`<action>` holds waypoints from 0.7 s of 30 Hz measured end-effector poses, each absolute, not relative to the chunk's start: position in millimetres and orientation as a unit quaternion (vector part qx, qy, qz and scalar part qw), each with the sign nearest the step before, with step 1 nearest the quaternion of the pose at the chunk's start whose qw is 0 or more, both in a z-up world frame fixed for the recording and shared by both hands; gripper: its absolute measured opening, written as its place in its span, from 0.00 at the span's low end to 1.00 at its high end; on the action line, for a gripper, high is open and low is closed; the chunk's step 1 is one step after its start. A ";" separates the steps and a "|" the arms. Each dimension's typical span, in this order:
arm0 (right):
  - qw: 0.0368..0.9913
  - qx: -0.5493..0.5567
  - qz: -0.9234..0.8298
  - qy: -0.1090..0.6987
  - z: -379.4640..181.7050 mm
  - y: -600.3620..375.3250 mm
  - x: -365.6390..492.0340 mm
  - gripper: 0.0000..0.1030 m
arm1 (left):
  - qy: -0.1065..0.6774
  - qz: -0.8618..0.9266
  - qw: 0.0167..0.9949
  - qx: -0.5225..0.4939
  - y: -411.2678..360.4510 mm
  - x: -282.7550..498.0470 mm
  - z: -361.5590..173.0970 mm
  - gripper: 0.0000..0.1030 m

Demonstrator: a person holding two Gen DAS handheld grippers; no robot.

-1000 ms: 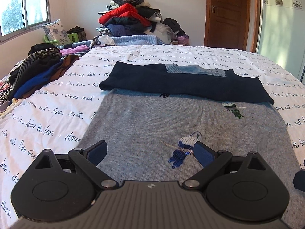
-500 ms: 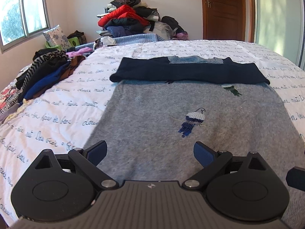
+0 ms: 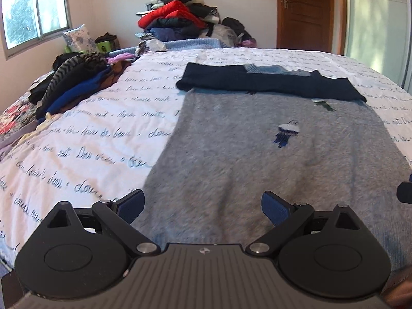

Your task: Fold small clothes

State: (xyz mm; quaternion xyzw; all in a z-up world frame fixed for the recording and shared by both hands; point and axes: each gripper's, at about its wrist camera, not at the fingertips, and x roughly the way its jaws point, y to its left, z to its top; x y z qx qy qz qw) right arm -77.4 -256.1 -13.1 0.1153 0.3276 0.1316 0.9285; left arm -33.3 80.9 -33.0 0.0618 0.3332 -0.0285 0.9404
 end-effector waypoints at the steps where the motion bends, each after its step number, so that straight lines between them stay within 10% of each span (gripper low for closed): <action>1: 0.928 0.117 0.131 0.330 -13.6 -256.4 -77.8 0.87 | 0.334 -0.023 0.940 0.060 84.6 -33.6 -33.1 0.93; 21: 0.926 0.115 0.139 0.333 -17.6 -261.6 -82.8 0.87 | 0.354 0.022 0.934 0.036 118.1 -29.4 -38.8 0.93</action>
